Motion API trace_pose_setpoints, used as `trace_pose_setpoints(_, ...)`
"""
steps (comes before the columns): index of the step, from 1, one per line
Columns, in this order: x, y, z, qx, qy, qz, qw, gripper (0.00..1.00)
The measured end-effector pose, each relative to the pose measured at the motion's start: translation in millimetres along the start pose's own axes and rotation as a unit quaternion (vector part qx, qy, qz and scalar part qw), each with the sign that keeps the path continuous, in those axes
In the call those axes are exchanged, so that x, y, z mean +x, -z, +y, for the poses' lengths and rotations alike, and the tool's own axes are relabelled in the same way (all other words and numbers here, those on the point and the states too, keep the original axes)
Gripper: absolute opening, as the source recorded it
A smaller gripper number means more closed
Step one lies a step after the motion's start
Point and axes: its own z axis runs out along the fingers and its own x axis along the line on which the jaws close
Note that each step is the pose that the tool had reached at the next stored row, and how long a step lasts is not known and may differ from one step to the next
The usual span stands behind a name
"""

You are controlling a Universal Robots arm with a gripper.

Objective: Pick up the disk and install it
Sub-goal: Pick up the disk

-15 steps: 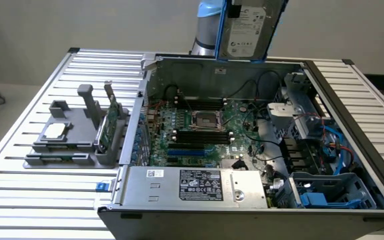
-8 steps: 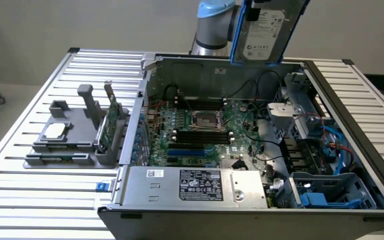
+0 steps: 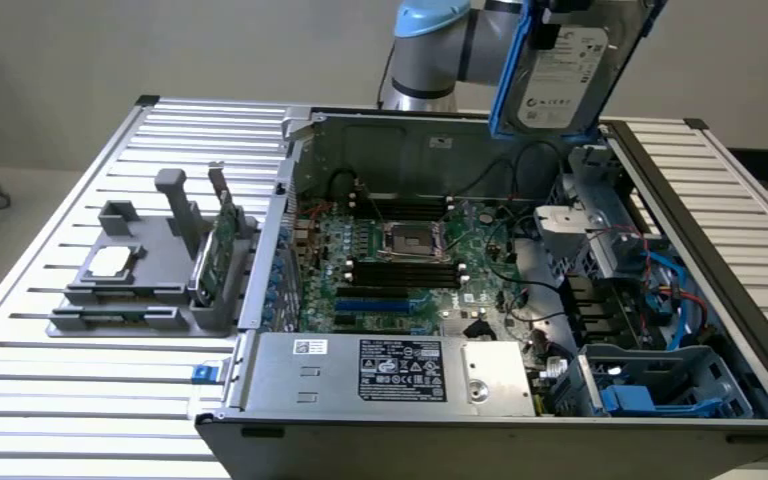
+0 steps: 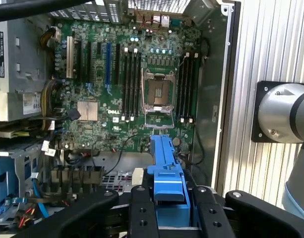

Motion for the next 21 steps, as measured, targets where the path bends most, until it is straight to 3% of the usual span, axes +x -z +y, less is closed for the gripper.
trace_pose_setpoints(12,33.4,12.8,-24.5,0.0,0.0,-0.0001,1.0,0.33)
trace_pose_setpoints(21,67.8,16.7,-31.1,0.0,0.0,-0.0001,1.0,0.33)
